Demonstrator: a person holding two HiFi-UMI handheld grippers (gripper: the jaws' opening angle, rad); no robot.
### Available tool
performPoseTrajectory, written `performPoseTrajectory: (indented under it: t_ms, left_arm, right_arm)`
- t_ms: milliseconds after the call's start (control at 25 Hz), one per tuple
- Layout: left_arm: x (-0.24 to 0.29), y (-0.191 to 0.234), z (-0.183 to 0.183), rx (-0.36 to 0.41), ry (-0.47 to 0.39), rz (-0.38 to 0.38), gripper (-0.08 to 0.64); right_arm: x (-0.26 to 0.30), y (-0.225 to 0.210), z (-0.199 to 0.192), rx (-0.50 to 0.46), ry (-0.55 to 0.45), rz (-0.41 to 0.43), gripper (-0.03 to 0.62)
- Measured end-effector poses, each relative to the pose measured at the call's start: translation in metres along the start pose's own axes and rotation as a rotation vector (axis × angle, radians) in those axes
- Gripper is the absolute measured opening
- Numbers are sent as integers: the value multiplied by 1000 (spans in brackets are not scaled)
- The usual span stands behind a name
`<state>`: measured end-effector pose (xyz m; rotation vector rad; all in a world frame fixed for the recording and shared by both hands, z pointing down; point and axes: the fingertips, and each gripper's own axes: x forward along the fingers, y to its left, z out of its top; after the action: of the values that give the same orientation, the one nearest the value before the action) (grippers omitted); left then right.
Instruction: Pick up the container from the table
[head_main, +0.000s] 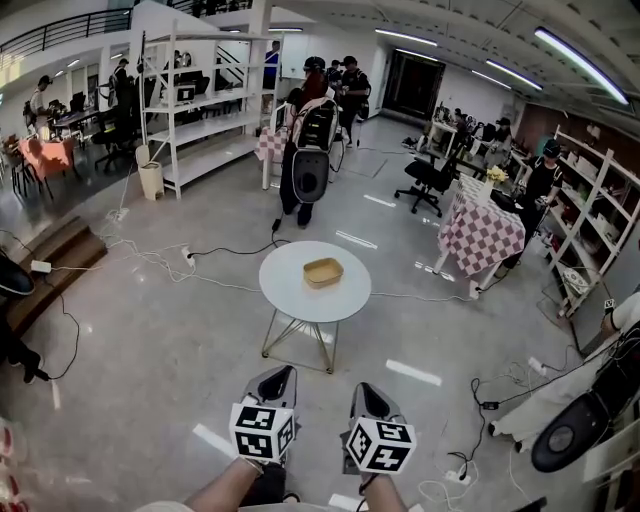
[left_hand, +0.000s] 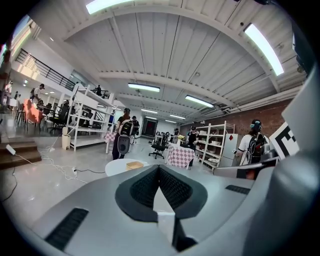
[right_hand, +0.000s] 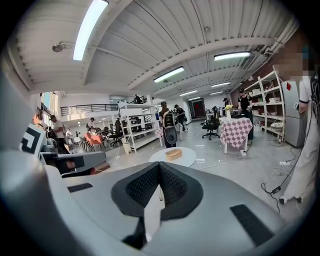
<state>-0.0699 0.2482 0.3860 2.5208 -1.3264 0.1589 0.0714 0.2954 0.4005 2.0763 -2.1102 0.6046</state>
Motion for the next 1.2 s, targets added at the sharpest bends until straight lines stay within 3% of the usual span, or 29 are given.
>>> performPoseTrajectory:
  t_ms: [320, 1200]
  left_arm:
    - [34, 16, 5, -15, 0, -15, 17]
    - [153, 91, 45, -15, -5, 1, 17]
  right_arm:
    - [33, -11, 11, -9, 8, -28, 25]
    - [171, -15, 64, -29, 1, -4, 25]
